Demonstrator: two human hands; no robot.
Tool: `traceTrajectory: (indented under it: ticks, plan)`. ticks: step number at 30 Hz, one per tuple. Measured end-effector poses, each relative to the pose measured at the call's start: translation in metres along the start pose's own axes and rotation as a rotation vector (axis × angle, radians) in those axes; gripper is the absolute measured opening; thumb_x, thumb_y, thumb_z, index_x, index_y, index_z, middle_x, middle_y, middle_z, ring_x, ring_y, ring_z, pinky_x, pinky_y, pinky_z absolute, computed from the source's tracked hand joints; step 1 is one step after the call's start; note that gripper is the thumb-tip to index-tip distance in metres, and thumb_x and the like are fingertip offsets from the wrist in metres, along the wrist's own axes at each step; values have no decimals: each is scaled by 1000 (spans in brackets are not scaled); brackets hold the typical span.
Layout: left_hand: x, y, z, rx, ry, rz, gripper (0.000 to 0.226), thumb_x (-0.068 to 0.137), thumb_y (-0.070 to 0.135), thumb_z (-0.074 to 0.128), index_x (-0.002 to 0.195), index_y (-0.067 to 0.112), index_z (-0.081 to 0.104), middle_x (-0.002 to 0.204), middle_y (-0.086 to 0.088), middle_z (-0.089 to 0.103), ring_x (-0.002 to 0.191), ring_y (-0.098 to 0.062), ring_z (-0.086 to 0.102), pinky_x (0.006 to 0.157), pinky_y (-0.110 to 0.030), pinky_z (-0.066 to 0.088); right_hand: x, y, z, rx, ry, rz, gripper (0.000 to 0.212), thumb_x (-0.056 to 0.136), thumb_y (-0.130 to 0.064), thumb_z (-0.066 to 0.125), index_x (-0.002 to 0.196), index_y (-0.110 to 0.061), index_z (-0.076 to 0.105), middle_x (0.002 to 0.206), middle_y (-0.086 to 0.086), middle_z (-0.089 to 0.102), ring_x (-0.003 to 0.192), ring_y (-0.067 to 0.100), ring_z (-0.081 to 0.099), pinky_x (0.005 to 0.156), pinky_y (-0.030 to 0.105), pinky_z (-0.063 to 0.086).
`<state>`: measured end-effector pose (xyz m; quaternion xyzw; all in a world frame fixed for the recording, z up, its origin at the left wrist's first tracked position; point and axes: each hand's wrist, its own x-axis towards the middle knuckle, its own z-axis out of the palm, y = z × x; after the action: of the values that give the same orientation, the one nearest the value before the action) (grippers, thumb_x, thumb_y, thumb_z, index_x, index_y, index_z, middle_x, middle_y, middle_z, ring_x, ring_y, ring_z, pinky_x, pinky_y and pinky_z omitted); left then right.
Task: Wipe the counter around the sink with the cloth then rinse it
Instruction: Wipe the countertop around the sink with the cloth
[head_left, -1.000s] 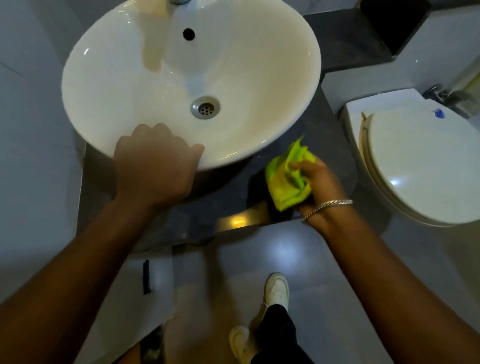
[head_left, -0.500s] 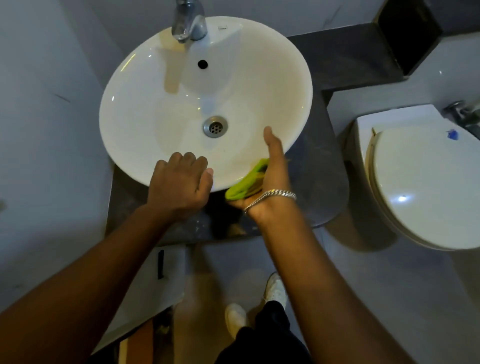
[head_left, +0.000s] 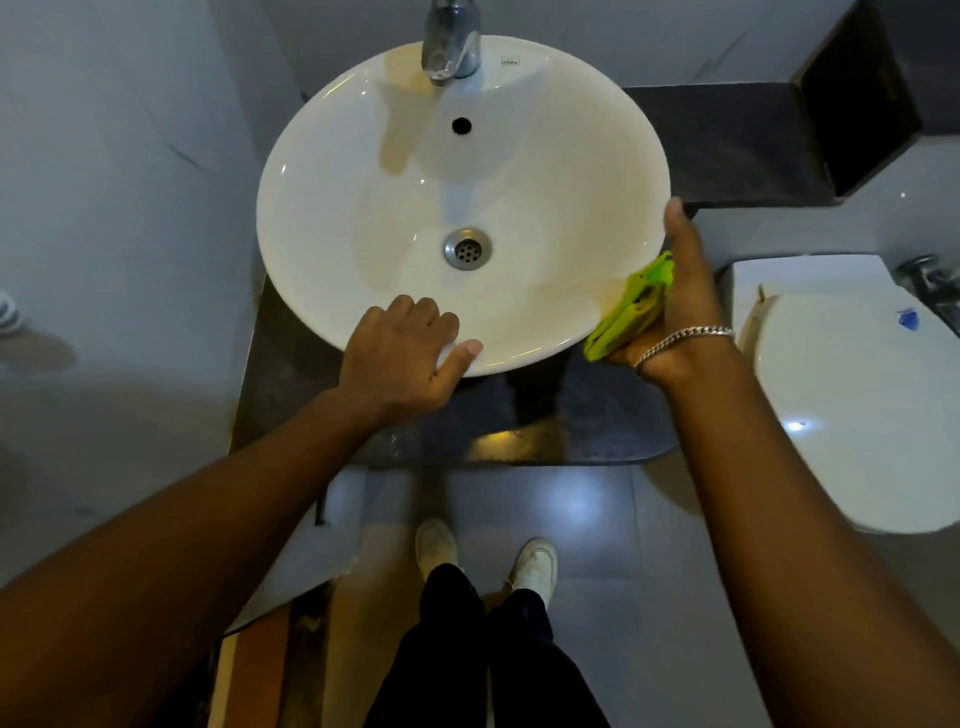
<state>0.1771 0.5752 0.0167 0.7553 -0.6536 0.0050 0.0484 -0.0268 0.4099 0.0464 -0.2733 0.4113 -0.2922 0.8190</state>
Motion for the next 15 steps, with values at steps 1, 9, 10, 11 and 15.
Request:
traceTrajectory:
  ticks: [1,9,10,11,15]
  plan:
    - [-1,0,0,-24,0,8,52,93,55,28,88,15,61,87,-7,61,79,-27,52,63,-40,41,1,6,5,-16,50,-7,75,70,-66,67,130,-21,58,128,17,63,117,39,60,91,59,50]
    - [-10,-16,-6,-196,25,172,41,92,47,42,98,13,65,94,-7,63,84,-28,55,67,-44,43,-46,89,58,327,-56,459,112,45,-92,54,129,-18,59,139,12,54,131,31,45,108,57,30]
    - [-12,-21,-7,-224,29,187,39,93,43,42,95,11,64,91,-8,63,83,-29,54,67,-45,43,-53,96,66,384,-99,501,113,47,-91,55,132,-17,57,140,15,53,131,34,45,108,58,32]
    - [-12,-28,-8,-225,28,186,39,94,42,41,92,10,64,89,-9,62,81,-30,54,67,-46,43,-54,101,71,415,-114,517,112,49,-89,56,134,-16,55,136,18,57,126,36,51,105,58,38]
    - [-14,-54,-12,-44,-36,119,55,95,51,26,93,10,64,91,-11,61,81,-29,53,68,-41,41,-52,83,52,525,-198,419,96,41,-92,59,118,-37,46,65,-16,55,59,-7,49,67,10,42]
